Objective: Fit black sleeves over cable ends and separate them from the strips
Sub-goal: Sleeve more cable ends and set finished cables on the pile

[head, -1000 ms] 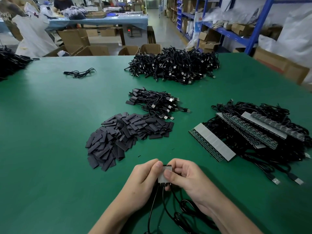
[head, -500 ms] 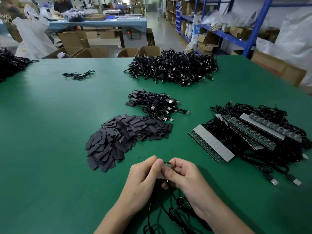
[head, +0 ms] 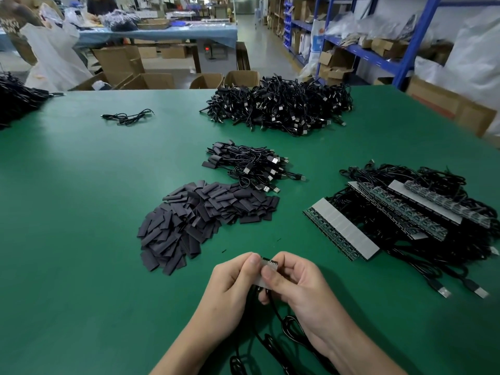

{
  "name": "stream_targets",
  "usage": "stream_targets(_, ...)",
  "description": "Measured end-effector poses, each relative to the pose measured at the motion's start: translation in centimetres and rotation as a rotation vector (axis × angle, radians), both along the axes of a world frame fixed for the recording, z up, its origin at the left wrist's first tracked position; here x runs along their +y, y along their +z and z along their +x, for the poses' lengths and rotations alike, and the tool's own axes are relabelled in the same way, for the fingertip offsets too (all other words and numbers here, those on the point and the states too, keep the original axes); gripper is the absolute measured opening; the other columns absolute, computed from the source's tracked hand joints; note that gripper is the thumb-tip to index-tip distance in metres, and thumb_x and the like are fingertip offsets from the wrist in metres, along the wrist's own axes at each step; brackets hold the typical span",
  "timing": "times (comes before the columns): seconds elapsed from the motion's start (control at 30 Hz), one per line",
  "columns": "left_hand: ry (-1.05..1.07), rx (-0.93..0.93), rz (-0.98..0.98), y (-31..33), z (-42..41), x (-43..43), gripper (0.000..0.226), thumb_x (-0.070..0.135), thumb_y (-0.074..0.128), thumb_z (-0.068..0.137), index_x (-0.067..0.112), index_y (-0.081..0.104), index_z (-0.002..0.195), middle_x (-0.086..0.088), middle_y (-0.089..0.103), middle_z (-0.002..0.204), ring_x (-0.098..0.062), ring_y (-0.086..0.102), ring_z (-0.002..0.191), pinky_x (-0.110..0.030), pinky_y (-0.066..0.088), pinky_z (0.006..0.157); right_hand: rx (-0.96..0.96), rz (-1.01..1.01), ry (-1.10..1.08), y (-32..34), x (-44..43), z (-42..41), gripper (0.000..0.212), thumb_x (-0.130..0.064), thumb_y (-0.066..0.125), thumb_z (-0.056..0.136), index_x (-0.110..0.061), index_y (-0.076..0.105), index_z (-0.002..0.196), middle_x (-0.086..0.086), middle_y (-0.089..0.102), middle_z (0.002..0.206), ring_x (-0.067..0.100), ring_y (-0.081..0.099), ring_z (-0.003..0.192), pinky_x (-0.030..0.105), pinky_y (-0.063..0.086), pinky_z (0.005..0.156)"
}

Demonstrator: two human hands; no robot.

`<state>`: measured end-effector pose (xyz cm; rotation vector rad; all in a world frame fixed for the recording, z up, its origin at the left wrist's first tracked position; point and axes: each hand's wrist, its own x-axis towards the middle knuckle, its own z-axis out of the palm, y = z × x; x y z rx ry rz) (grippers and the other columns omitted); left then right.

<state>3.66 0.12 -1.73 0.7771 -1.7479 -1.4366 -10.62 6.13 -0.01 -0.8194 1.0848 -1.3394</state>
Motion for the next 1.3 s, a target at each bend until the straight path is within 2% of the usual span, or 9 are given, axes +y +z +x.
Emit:
stream_targets(0.1,0.004,0.015,0.009,0.1,0.0,0.0,0.045,0.049,0.043,0.104,0.019,0.073,0.089,0.003,0.064,0.064,-0.013,0.060,0.060,-0.027,0.050,0.063,-0.015,-0.011,-0.008,-0.3,0.0,0.2,0.026,-0.022,0.078,0.087,-0.003,0.060,0.087,0.009,0.070,0.077,0.018,0.064,0.065,0.025,0.054,0.067)
stream_targets(0.37,-0.004,-0.020,0.006,0.3,0.2,0.0,0.046,0.049,0.041,0.105,0.019,0.072,0.088,0.000,0.060,0.062,-0.014,0.059,0.063,-0.031,0.049,0.063,-0.042,-0.016,0.021,0.0,0.0,0.2,0.032,-0.033,0.083,0.079,-0.008,0.063,0.084,0.007,0.072,0.079,0.018,0.065,0.067,0.024,0.055,0.069)
stream_targets(0.53,-0.024,-0.026,0.008,0.6,0.3,0.1,0.045,0.048,0.041,0.105,0.020,0.071,0.086,0.002,0.060,0.063,-0.013,0.059,0.063,-0.026,0.048,0.064,-0.033,-0.020,0.039,0.1,0.1,0.2,0.022,-0.036,0.084,0.077,-0.019,0.070,0.077,0.006,0.070,0.078,0.018,0.065,0.068,0.025,0.054,0.071)
stream_targets(0.73,-0.026,-0.019,0.024,0.7,0.2,0.2,0.042,0.049,0.042,0.104,0.025,0.069,0.083,0.005,0.062,0.064,-0.011,0.057,0.061,-0.020,0.046,0.063,-0.041,-0.017,0.026,0.0,0.1,0.1,0.022,-0.034,0.083,0.080,-0.016,0.070,0.080,0.010,0.070,0.081,0.020,0.065,0.069,0.028,0.056,0.071)
stream_targets(0.87,-0.003,-0.052,-0.036,0.5,0.1,0.0,0.042,0.046,0.043,0.105,0.021,0.071,0.086,0.001,0.062,0.065,-0.013,0.061,0.064,-0.027,0.049,0.067,0.006,-0.013,-0.007,-0.3,0.0,-0.1,0.015,-0.028,0.080,0.086,-0.015,0.072,0.083,0.010,0.072,0.083,0.020,0.067,0.069,0.026,0.056,0.070)
stream_targets(1.03,0.049,-0.096,-0.111,0.6,0.3,0.0,0.037,0.037,0.044,0.108,0.025,0.072,0.086,0.002,0.064,0.064,-0.013,0.064,0.065,-0.024,0.049,0.067,0.073,-0.010,-0.043,-0.5,-0.1,-0.1,0.015,-0.026,0.080,0.087,-0.015,0.073,0.082,0.011,0.073,0.082,0.020,0.069,0.069,0.025,0.056,0.067)
stream_targets(1.17,0.089,-0.187,-0.202,0.6,0.6,-0.2,0.047,0.045,0.043,0.106,0.018,0.061,0.072,0.000,0.060,0.065,-0.019,0.055,0.063,-0.037,0.046,0.062,0.162,0.007,-0.052,-0.2,0.0,-0.8,0.015,-0.027,0.078,0.086,-0.013,0.075,0.084,0.009,0.074,0.079,0.018,0.071,0.070,0.022,0.055,0.065)
stream_targets(1.23,0.132,-0.253,-0.255,0.6,0.8,-0.4,0.052,0.053,0.042,0.102,0.015,0.048,0.067,0.001,0.046,0.061,-0.013,0.043,0.059,-0.033,0.039,0.058,0.215,0.023,-0.113,-0.1,-0.1,-1.6,0.015,-0.026,0.077,0.089,-0.012,0.075,0.083,0.010,0.074,0.077,0.019,0.071,0.070,0.023,0.055,0.065)
stream_targets(1.3,0.192,-0.381,-0.376,0.5,1.2,-0.6,0.050,0.057,0.040,0.101,0.020,0.041,0.067,0.005,0.042,0.062,-0.011,0.044,0.062,-0.029,0.037,0.059,0.248,0.032,-0.182,-0.1,-0.3,-2.4,0.016,-0.025,0.073,0.092,-0.014,0.073,0.081,0.010,0.074,0.076,0.021,0.071,0.067,0.026,0.056,0.063)
